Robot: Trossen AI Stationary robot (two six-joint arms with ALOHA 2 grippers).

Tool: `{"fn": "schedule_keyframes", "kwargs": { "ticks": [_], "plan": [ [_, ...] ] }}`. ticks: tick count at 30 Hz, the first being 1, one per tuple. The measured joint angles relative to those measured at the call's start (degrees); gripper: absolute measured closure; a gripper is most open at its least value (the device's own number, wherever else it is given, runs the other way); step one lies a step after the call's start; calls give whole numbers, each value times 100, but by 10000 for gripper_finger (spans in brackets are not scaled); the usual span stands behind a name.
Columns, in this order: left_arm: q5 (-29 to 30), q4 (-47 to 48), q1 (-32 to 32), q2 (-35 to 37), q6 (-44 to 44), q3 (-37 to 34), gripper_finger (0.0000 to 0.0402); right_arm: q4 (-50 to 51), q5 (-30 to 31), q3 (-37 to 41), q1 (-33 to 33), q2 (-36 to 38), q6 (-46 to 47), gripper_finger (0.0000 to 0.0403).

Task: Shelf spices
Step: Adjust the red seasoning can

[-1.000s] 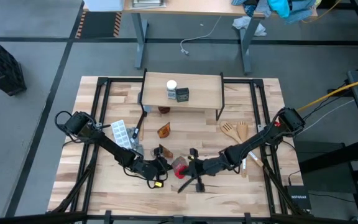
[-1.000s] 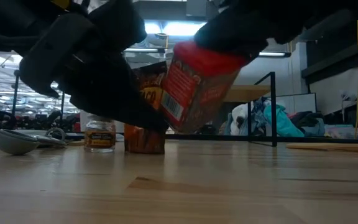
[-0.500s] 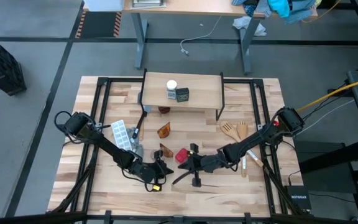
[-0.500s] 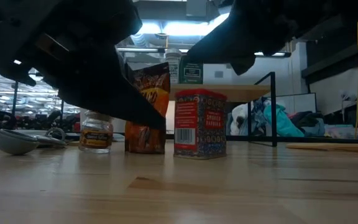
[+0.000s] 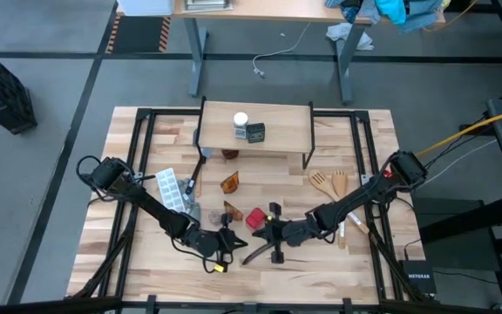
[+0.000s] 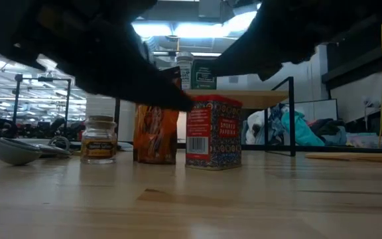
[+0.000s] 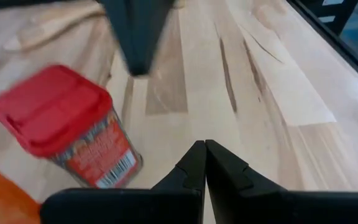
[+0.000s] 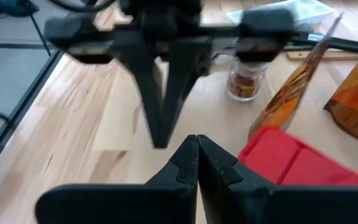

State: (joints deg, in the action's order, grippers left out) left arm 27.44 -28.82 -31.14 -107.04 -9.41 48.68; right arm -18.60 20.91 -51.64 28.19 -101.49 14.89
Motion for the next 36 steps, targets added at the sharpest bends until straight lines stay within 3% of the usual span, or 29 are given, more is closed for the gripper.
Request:
{"fn": "schedule_keyframes", "kwargs": {
  "ticks": [11,20,36],
  "plan": [
    [125,-37,4,13,688,355,398,369,957,-11,531,-190,387,395],
    [146,-24,-22,15,656,355,398,-107,1195,-9,505,-1058,484,395],
    [217,-9,-45,17,687,361,398,-282,1102,-13,-193,-1501,378,395]
  ]
}}
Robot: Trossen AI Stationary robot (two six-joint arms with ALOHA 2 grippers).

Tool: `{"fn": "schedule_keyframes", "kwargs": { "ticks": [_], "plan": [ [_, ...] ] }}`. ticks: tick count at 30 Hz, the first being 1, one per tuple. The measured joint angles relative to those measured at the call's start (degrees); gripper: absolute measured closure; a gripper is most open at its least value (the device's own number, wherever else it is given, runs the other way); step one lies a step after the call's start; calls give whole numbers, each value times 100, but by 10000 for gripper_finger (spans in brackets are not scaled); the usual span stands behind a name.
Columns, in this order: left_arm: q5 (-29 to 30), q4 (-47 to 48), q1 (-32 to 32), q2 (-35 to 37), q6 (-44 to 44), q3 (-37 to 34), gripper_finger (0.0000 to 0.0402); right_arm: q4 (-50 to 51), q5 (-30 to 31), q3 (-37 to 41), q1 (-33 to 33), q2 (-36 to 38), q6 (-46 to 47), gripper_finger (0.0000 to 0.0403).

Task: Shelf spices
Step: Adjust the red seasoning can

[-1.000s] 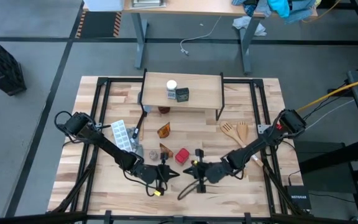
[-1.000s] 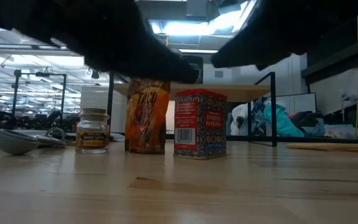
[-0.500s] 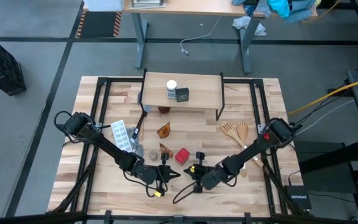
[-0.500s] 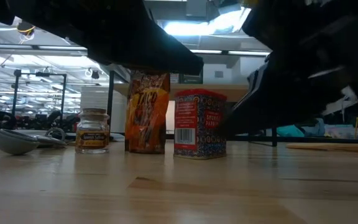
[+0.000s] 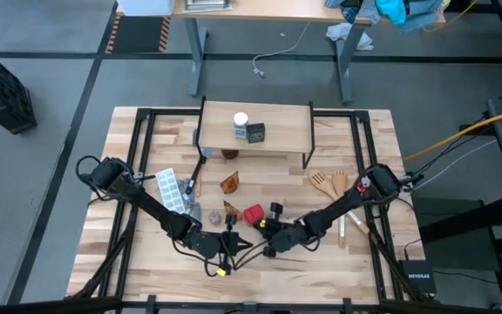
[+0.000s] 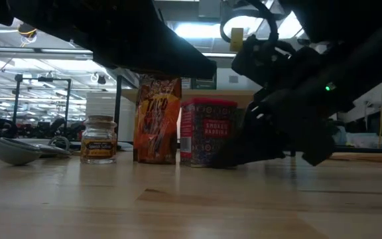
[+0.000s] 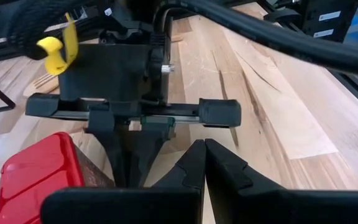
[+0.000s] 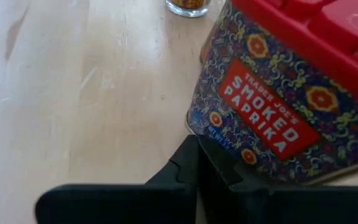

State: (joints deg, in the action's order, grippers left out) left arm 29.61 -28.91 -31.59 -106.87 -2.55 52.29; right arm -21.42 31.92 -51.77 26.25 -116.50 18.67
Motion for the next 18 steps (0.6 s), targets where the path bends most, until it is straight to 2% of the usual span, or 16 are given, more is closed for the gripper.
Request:
{"fn": "schedule_keyframes", "kwargs": {
  "ticks": [18],
  "plan": [
    [7,9,-31,2,2,0,398,-14,-58,-4,-425,-11,-415,395]
  ]
}}
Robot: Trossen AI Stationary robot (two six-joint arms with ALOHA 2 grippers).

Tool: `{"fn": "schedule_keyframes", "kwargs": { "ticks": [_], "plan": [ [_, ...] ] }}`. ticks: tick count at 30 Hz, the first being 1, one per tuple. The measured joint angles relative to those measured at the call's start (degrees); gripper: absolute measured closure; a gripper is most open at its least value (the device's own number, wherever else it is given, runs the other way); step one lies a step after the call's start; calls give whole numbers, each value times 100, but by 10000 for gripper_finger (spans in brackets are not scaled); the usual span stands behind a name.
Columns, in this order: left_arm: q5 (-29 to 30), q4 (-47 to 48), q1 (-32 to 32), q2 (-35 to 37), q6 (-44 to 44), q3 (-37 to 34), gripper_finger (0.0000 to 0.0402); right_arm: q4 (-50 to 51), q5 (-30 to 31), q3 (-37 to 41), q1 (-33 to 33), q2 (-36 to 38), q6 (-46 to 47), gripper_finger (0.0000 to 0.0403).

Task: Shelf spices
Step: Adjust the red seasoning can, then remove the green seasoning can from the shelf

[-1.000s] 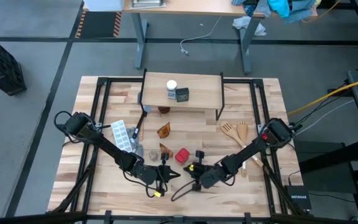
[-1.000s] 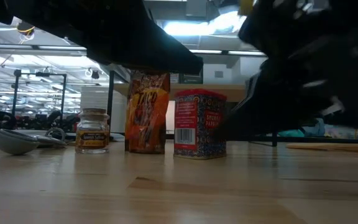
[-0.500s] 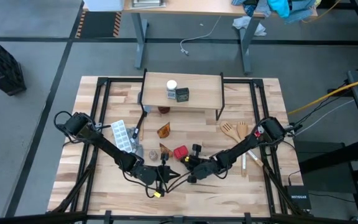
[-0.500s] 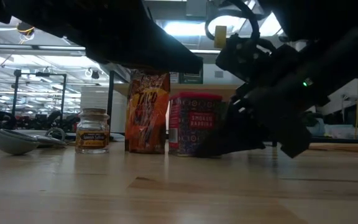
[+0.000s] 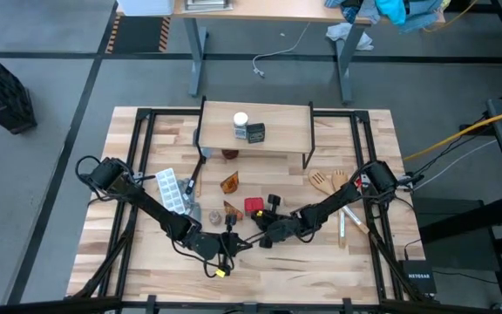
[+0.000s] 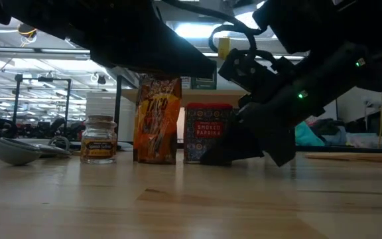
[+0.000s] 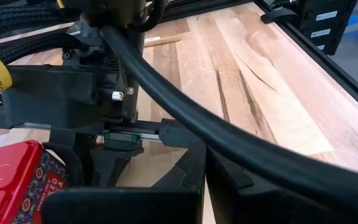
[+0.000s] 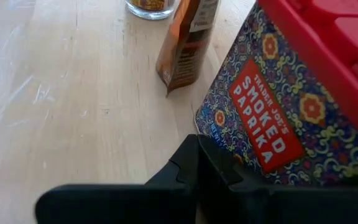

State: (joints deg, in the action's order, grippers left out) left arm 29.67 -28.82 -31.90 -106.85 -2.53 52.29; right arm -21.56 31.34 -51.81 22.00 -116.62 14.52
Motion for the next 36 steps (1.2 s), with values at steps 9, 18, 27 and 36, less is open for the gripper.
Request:
{"fn": "schedule_keyframes", "kwargs": {
  "ticks": [9,18,27,36],
  "plan": [
    [520,44,-76,38,228,0,398,-84,-43,15,251,24,0,395],
    [1401,-25,-190,841,1167,0,398,-78,-105,20,656,707,-151,395],
    [1275,550,74,1441,1766,2,397,-92,-962,15,471,1251,-173,383],
    [1282,3113,825,1697,695,910,397,1214,-2475,-678,14,1261,-149,273]
  ]
}}
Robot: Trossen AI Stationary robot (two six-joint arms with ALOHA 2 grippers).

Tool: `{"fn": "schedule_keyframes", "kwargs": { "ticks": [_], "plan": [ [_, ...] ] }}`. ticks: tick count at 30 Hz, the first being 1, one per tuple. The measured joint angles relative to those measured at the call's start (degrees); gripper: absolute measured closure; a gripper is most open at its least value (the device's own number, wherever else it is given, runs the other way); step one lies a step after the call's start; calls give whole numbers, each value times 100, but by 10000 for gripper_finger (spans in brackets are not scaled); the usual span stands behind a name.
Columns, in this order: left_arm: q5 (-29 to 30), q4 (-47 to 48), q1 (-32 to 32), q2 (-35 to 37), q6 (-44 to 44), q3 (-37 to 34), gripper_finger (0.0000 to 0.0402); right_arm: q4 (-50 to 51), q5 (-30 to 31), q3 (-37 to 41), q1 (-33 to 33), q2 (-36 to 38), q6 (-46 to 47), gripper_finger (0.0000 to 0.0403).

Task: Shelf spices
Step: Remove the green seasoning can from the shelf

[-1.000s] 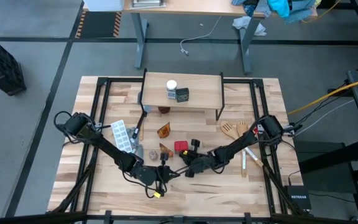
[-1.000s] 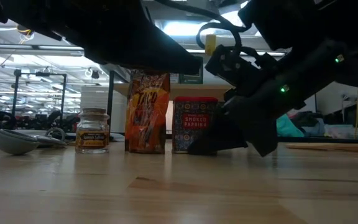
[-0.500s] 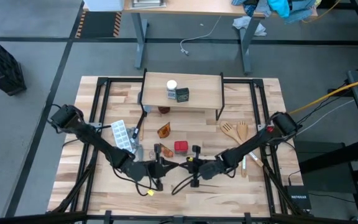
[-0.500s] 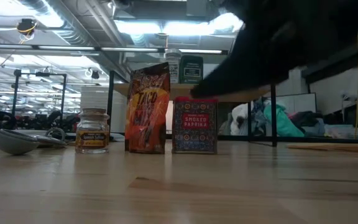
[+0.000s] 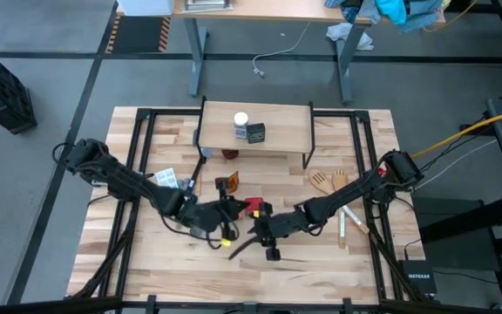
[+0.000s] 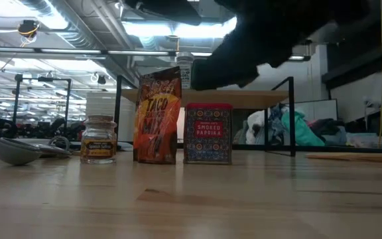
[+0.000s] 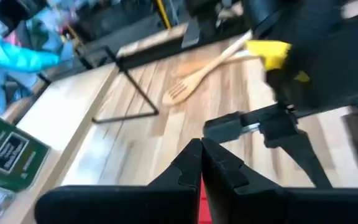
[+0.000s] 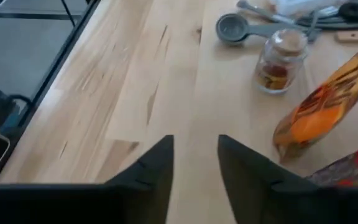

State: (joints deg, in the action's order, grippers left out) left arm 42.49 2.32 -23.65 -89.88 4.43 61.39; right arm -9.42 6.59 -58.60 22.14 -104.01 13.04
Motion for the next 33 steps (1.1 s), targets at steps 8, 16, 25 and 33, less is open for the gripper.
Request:
{"fn": "schedule_keyframes", "kwargs": {
  "ticks": [8,16,25,33],
  "plan": [
    [100,1626,469,-1,76,857,397,112,235,-520,-88,0,-514,208],
    [297,3383,841,632,-407,1246,398,2455,671,-1457,-299,138,-1239,205],
    [331,4577,1180,2093,-1176,1250,398,4847,2675,-2485,-575,636,-1551,205],
    [50,5695,1552,2543,-770,1245,398,5789,3437,-2596,-881,1427,-1463,205]
  ]
}}
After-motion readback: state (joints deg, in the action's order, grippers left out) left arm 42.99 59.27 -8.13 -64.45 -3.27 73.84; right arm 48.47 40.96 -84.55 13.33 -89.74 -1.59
